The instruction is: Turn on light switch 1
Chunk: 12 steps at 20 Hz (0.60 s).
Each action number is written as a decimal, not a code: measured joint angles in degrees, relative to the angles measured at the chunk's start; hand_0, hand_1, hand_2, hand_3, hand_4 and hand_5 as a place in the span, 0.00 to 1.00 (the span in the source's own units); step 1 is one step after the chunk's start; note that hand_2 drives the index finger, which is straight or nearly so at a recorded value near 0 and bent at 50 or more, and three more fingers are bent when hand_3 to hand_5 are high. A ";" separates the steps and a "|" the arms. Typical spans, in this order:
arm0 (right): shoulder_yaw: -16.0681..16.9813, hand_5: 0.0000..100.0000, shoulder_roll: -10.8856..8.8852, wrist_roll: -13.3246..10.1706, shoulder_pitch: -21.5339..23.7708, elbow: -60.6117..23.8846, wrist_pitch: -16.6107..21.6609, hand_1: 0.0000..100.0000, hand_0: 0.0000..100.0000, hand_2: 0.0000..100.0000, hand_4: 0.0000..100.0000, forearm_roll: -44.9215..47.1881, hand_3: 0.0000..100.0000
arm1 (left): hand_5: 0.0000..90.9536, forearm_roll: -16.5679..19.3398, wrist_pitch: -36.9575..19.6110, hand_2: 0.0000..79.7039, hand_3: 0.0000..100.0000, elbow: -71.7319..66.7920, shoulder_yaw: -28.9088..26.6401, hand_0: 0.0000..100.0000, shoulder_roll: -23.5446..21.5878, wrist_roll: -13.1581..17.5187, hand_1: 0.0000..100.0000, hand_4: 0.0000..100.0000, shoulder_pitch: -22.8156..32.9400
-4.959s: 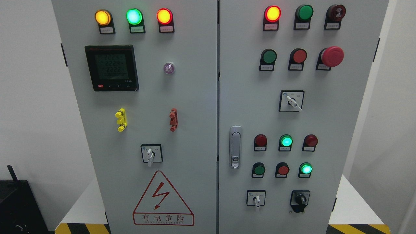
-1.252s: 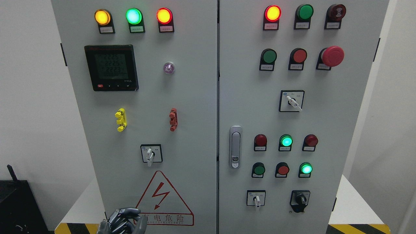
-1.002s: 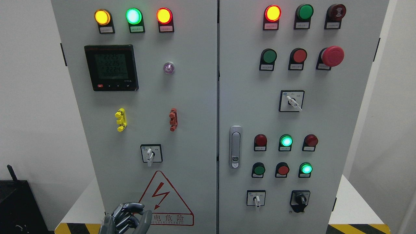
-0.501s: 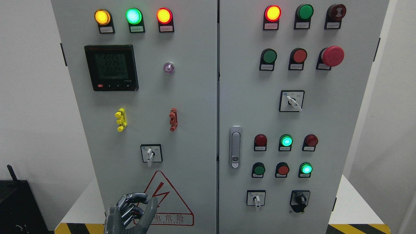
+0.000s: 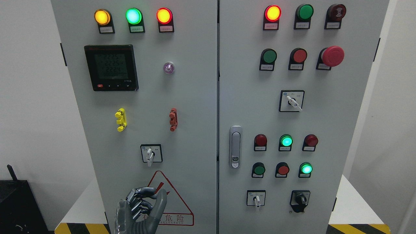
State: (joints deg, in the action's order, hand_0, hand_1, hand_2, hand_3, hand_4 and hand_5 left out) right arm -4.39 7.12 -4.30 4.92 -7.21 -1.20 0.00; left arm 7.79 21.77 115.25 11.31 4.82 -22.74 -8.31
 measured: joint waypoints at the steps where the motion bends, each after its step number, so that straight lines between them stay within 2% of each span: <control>1: 0.00 0.00 0.00 0.00 0.00 0.00 0.00 0.00 0.00 0.00 0.00 0.00 0.00 | 0.83 0.13 0.22 0.64 0.70 -0.06 0.14 0.20 0.19 -0.59 0.64 0.82 -0.22; 9: 0.00 0.00 0.00 0.00 0.00 0.00 0.00 0.00 0.00 0.00 0.00 0.00 0.00 | 0.83 0.57 1.82 0.63 0.70 -0.66 0.58 0.23 1.25 -2.97 0.69 0.82 -1.70; 12: 0.00 0.00 0.00 0.00 0.00 0.00 0.00 0.00 0.00 0.00 0.00 0.00 0.00 | 0.82 0.63 2.02 0.64 0.70 -0.86 0.22 0.17 1.50 -3.42 0.68 0.82 -2.16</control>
State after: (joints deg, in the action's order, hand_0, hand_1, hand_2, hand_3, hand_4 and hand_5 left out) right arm -4.40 7.12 -4.29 4.92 -7.21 -1.20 0.00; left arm 8.42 23.79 114.38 11.52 6.32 -26.16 -10.47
